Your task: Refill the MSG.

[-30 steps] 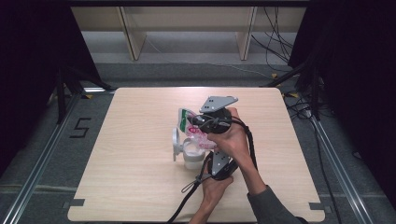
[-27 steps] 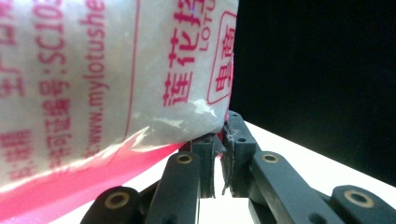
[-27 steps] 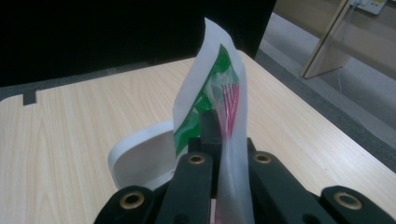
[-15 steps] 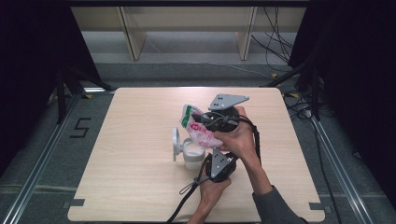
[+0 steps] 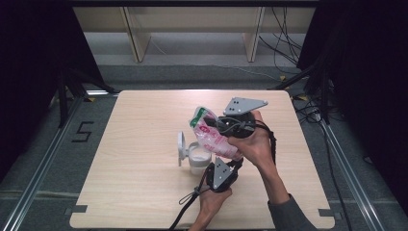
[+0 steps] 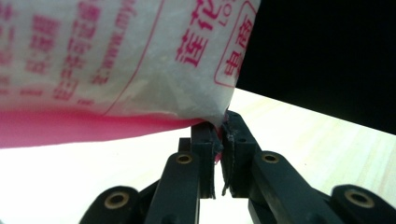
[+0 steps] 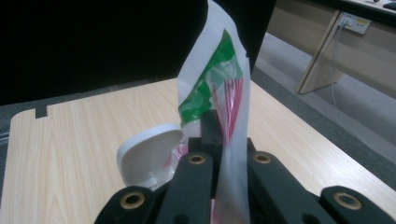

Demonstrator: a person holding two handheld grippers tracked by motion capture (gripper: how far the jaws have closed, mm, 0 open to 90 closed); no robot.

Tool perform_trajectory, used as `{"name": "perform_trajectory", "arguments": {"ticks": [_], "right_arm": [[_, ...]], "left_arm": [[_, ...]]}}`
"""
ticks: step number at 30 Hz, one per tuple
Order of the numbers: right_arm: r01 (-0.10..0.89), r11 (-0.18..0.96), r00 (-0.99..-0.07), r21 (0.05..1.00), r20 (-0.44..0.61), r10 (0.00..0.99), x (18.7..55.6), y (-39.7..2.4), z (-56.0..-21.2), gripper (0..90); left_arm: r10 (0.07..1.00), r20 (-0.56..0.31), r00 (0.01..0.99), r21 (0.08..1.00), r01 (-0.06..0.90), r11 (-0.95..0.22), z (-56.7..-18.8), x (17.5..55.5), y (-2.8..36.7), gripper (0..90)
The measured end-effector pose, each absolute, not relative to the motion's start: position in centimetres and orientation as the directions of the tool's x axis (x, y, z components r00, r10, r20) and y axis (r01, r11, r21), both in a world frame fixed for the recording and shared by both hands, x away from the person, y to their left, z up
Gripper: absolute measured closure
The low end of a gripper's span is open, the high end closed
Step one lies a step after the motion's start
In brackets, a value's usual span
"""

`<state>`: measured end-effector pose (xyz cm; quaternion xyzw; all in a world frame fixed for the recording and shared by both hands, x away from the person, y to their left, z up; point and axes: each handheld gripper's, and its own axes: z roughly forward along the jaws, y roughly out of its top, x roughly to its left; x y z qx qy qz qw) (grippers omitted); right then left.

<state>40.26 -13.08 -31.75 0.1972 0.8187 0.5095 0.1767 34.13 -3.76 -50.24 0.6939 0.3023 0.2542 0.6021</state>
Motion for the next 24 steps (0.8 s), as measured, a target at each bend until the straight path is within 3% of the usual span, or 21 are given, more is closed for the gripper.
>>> {"name": "perform_trajectory", "arguments": {"ticks": [15,24], "right_arm": [[0.085,0.358,-0.849,0.930,-0.121,0.515,39.4,-15.0,-31.5,90.0],[0.113,0.314,-0.848,0.943,-0.073,0.524,39.0,-16.8,-31.9,90.0]], "left_arm": [[0.716,-0.040,0.697,0.986,0.145,-0.085,-50.4,33.2,-2.2,82.2],[0.706,-0.026,0.708,0.981,0.155,-0.119,-50.6,32.8,-1.7,80.1]]}}
